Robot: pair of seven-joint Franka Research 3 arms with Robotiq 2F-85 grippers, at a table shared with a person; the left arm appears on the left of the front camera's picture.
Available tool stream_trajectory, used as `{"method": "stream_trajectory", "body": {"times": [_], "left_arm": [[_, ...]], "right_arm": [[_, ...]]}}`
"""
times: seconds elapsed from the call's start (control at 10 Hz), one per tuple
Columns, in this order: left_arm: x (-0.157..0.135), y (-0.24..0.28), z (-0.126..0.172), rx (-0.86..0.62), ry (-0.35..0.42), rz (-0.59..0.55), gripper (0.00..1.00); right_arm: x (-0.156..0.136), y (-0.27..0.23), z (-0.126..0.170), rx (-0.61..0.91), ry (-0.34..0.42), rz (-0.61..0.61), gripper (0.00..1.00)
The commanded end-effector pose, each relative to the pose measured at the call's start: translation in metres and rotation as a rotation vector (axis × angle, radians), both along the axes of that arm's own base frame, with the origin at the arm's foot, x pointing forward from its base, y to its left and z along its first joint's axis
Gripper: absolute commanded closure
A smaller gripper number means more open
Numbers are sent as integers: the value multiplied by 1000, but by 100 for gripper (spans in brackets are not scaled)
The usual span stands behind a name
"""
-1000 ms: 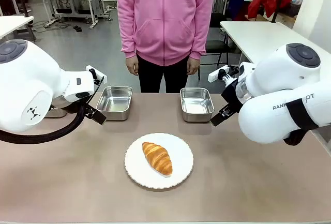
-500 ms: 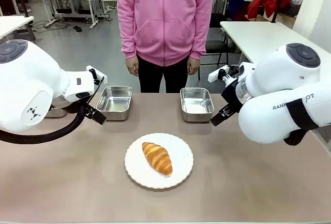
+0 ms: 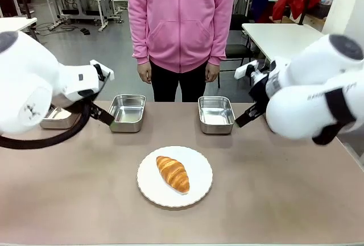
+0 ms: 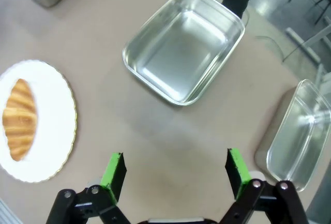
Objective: Place the bread in the container.
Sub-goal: Place the Butter Roll into the Airtight Container indicated by the human.
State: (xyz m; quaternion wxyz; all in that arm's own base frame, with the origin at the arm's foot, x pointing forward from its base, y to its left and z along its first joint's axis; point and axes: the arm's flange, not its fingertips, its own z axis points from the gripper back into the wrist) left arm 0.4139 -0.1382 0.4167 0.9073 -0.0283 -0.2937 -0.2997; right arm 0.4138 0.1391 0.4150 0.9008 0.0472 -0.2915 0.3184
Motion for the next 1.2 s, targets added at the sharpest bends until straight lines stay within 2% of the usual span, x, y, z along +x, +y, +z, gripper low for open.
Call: {"method": "stream_trajectory", "body": {"times": [0.0,0.1,0.3,0.4,0.5,0.6,0.7,0.8,0.9,1.1], "left_arm": [[20,46,50,-37,33,-87,0],[26,71,69,-68,48,-141,0],[41,138,102,-138,80,-367,0],[48,168,112,-171,77,-467,0],[55,195,118,-193,70,-513,0],[62,218,121,-221,46,-547,0],[61,236,120,-250,0,-582,0],[50,239,118,-184,-11,-637,0],[40,228,127,-227,2,-549,0],[40,228,127,-227,2,-549,0]], "right_arm": [[25,-68,40,70,22,74,0],[29,-94,51,93,12,75,0],[31,-153,71,140,-1,133,0],[35,-176,75,167,12,133,0],[42,-194,74,201,20,149,0],[45,-207,70,244,20,158,0],[42,-219,64,290,-11,178,0],[36,-224,64,356,-6,266,0],[30,-211,74,238,3,136,0],[30,-211,74,238,3,136,0]]}}
